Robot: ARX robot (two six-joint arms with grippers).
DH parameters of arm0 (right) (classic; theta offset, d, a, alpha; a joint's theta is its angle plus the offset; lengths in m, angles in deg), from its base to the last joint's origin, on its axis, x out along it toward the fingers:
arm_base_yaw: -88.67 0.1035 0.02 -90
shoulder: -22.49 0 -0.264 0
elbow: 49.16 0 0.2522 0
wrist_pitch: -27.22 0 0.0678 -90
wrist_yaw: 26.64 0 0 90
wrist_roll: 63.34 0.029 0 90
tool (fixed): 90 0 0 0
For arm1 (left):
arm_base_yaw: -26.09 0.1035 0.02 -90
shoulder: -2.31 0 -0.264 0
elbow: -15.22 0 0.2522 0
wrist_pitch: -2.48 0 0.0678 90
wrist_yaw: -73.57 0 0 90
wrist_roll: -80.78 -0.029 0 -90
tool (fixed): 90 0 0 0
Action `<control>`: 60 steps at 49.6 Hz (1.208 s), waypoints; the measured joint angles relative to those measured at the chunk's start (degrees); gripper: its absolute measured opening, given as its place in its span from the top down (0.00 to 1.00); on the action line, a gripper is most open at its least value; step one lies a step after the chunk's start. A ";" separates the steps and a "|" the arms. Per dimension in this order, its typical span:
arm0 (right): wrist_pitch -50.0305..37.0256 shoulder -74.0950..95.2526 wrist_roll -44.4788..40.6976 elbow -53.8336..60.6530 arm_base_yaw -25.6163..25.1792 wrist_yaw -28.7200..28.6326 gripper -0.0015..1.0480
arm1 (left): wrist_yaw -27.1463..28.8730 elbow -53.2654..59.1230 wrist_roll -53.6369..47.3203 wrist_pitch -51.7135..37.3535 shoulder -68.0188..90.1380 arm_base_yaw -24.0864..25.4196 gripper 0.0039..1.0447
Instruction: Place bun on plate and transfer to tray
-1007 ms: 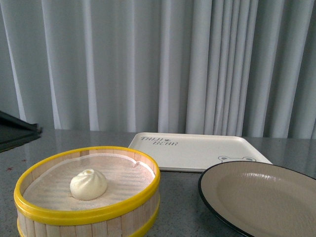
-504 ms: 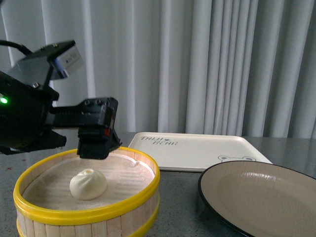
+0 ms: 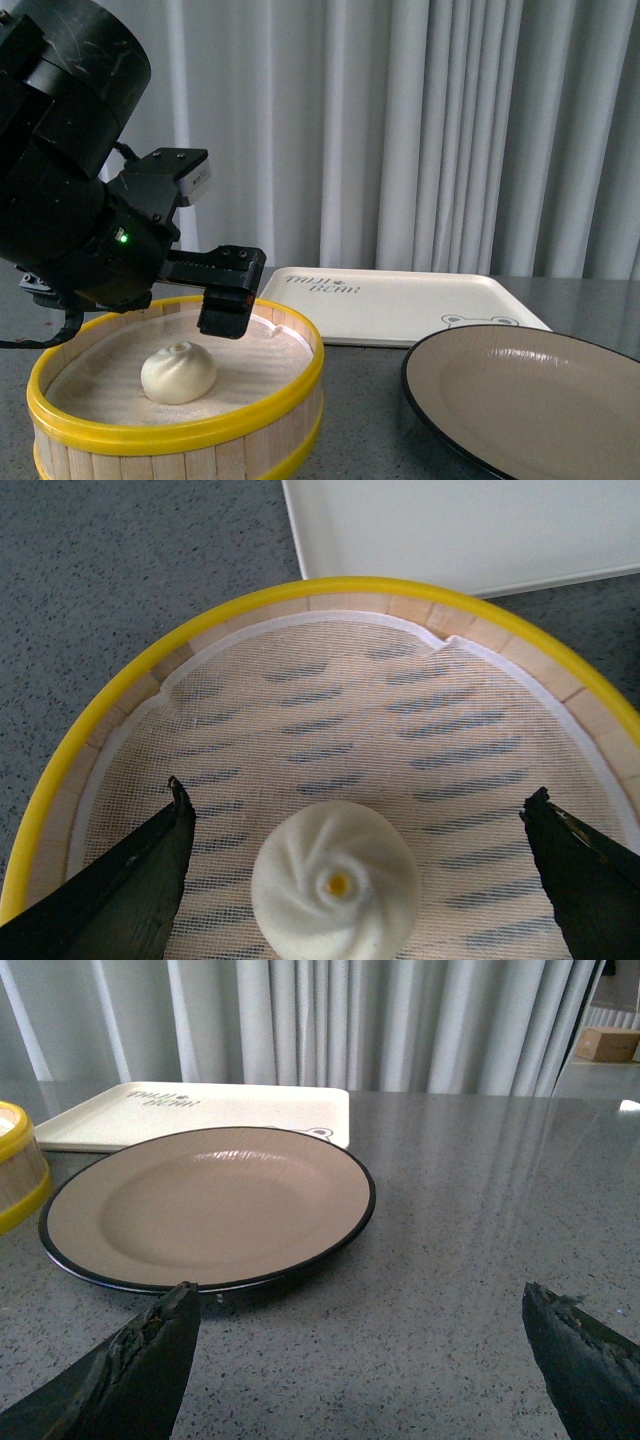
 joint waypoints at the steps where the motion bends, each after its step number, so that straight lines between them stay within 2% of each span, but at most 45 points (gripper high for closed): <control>1: 0.00 0.00 0.00 0.00 0.00 0.00 0.08 | 0.02 -0.42 0.02 0.37 0.39 0.22 0.06; 20: 0.00 0.00 0.00 0.00 0.00 0.00 0.08 | 0.42 -2.51 1.09 5.03 2.86 2.16 0.06; 48: 0.00 0.00 0.00 0.00 0.00 0.00 0.08 | 0.37 -1.22 2.25 5.88 4.11 2.27 0.06; 52: 0.00 0.00 0.00 0.00 0.00 0.00 0.08 | 0.22 -1.20 2.32 6.03 4.11 2.27 0.14; 60: 0.00 0.00 0.00 0.00 0.00 0.00 0.08 | -1.62 -1.09 2.89 5.88 3.91 2.27 0.36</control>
